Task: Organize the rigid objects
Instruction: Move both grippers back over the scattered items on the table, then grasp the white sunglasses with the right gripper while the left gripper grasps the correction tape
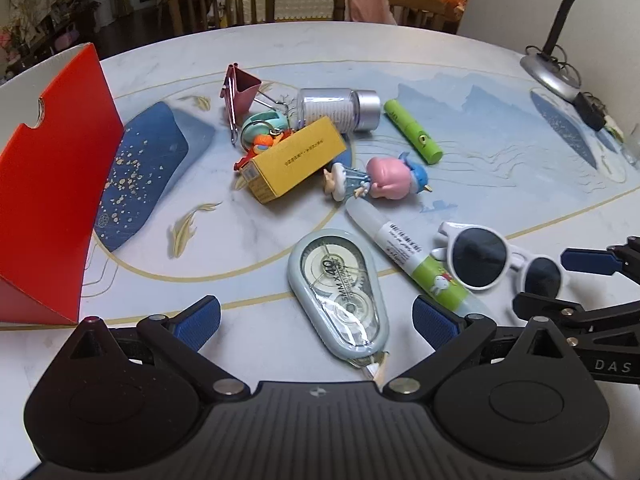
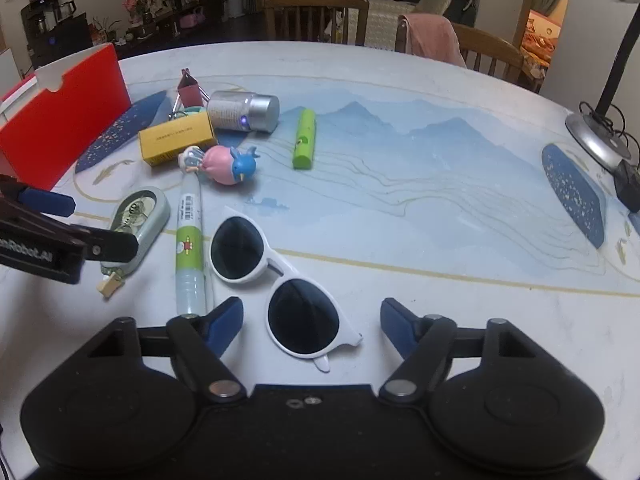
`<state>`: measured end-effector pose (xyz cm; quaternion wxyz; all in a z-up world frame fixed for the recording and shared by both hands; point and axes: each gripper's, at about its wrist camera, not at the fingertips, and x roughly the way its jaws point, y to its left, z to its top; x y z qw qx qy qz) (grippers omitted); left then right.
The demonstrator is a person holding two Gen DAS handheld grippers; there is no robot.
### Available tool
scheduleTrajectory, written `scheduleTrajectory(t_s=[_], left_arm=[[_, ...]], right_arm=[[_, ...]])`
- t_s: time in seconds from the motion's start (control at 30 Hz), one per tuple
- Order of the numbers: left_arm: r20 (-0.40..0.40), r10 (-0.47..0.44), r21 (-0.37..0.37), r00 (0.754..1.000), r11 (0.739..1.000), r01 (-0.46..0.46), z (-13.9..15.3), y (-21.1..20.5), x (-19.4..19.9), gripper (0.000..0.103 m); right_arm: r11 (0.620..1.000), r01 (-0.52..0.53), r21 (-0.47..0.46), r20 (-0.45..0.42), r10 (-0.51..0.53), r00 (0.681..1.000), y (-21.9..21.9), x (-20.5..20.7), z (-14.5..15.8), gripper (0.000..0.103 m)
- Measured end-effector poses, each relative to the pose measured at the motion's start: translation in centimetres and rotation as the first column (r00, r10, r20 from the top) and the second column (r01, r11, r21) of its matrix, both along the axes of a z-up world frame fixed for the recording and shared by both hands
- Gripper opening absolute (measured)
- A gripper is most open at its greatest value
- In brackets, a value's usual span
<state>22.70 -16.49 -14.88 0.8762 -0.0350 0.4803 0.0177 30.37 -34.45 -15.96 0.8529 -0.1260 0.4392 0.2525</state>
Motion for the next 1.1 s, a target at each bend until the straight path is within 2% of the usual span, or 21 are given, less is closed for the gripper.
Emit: scheduleTrajectory(t_s=[0.17,0.33,0.6,0.7,0.77,0.8,0.87,0.93,1.1], left_arm=[[0.000,0.041,0.047,0.999,0.998,-0.041,-0.7,-0.2,0.4,0.103],[0.004,0.041,0.065,0.999,0.997,-0.041,-1.3,-0.7,0.4,0.103],[0.015,0.053,0.053,0.999,0.997,-0.053,-1.3,-0.5,0.2,0.100],[0.028,0.045,0.049,0.999,0.998,-0.047,-1.0,-0.5,0.0,0.088],[0.038,0.031,0.051,0.999,0.998,-0.033,-0.7,-0.7,0.0,0.070],[0.041,0.024,0.052,0.999,0.998,-0.026,-0.6,-0.8,-0.1,0.066],[0.046,0.017,0.053,0.999,0.998,-0.019,-0.5,-0.8,-0.1,0.052],[0.047,0.011,0.055,0.999,0.998,-0.014,-0.4,-0.8,-0.2,0.043],[0.039,0.014,0.043,0.999,0.999,-0.016,-0.3,-0.5,-0.4,0.043]], right_arm=[[1.000,0.002,-0.009,-0.019,-0.002,1.000,0.2,0.3,-0.7,0.069],[1.000,-0.002,-0.016,-0.008,0.002,1.000,0.6,0.2,-0.7,0.067],[1.000,-0.025,-0.016,0.006,0.025,1.000,0.9,0.0,-0.6,0.056],[1.000,-0.021,-0.015,0.006,0.021,1.000,0.9,0.0,-0.6,0.050],[1.000,-0.020,-0.015,0.005,0.020,1.000,0.8,0.0,-0.5,0.049],[1.000,-0.020,-0.015,0.007,0.020,1.000,0.8,-0.1,-0.5,0.049],[1.000,-0.017,-0.015,0.010,0.017,1.000,0.7,-0.2,-0.5,0.048],[1.000,-0.009,-0.018,0.011,0.009,1.000,0.7,-0.2,-0.5,0.047],[1.000,0.027,0.005,0.012,-0.027,1.000,0.1,-0.2,-0.1,0.044]])
